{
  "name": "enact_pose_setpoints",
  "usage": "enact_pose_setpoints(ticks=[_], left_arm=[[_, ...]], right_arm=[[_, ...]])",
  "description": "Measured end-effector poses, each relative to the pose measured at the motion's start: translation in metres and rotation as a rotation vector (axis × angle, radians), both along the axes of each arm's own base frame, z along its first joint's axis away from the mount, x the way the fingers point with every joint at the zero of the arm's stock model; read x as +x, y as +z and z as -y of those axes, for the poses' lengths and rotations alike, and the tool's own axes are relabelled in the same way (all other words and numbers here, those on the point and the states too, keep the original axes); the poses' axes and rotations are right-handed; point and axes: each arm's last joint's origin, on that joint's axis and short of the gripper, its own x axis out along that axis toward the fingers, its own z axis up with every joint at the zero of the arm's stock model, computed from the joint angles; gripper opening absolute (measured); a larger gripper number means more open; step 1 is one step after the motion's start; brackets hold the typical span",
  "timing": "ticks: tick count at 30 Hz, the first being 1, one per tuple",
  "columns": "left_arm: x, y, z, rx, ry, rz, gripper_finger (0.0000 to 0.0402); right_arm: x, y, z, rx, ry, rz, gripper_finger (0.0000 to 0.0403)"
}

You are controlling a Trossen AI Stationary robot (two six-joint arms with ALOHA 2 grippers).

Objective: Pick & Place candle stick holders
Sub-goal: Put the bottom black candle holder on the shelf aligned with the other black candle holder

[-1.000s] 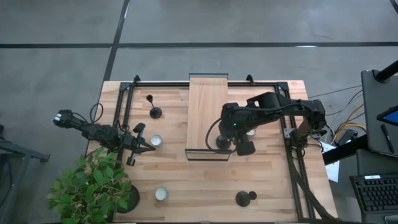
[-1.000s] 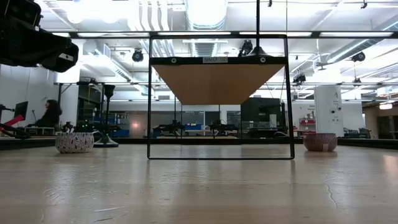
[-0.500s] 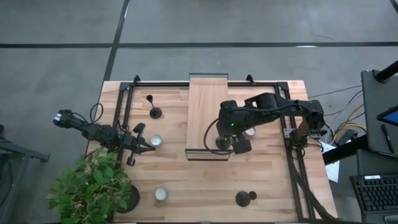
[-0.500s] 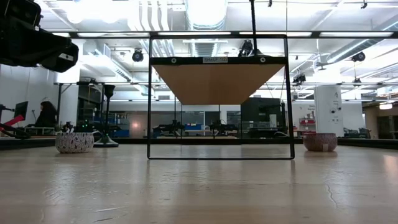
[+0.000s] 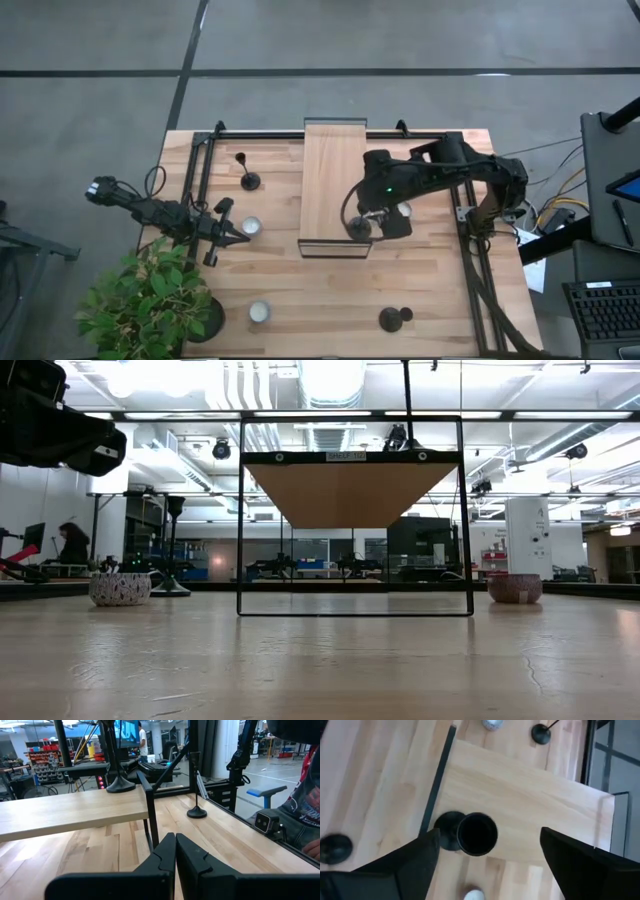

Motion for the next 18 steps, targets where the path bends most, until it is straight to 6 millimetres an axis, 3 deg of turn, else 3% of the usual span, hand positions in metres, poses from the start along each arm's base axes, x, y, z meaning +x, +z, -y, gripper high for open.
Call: enact_pose_setpoints(ticks=[9,18], left_arm=[[0.000,0.000,0.000,0.000,0.000,0.000,0.0010],[0.000,0.000,0.000,0.000,0.000,0.000,0.0010]], right_arm=[[-0.031,0.019,-0.018,0.088,0.009,0.067,0.0329],[-0.063,0.019,-0.052,0.172,0.031,0.053,0.0325]])
